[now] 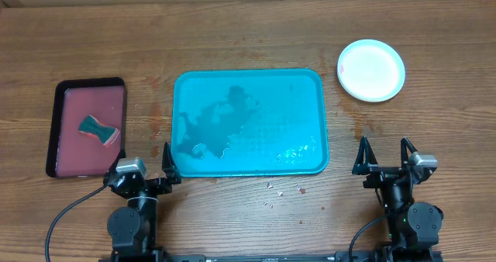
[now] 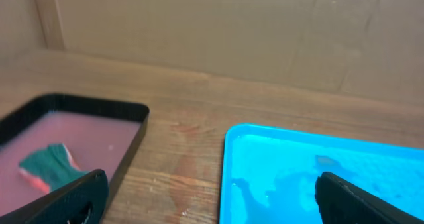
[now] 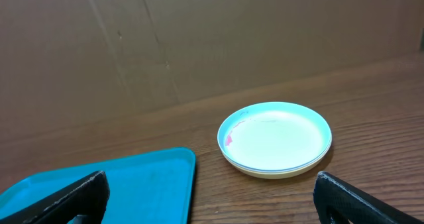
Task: Clean dirty plates on tray and stack at the side
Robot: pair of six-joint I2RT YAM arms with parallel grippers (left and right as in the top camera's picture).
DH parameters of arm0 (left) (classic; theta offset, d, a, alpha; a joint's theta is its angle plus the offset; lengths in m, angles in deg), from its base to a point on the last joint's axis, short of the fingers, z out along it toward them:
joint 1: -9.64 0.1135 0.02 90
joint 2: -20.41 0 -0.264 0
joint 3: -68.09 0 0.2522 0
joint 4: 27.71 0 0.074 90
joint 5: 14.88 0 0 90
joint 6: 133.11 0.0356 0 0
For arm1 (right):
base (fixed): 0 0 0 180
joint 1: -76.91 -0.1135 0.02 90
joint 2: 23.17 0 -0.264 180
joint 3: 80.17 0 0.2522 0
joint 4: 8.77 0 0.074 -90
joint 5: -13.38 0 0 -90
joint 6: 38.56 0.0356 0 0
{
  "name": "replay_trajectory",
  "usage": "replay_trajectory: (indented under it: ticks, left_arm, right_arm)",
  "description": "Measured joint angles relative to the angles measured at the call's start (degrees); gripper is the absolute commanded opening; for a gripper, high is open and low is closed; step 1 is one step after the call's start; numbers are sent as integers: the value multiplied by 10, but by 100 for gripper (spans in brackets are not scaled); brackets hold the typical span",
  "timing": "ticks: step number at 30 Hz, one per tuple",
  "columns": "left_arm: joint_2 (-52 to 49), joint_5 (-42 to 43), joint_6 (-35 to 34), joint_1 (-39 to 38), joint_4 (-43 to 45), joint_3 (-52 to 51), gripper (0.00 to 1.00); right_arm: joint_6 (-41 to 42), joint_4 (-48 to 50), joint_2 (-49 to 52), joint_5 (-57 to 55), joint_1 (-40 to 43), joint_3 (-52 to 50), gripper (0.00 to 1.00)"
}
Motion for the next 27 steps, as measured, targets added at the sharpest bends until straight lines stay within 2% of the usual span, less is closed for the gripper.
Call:
replay_trajectory:
  ticks: [7, 27]
  left_arm:
    - [2, 0, 50, -21, 0, 0, 100]
    - [2, 2, 36, -21, 0, 0, 100]
  right_arm:
    - [0, 0, 0, 0, 0, 0, 100]
    - [0, 0, 0, 0, 0, 0, 100]
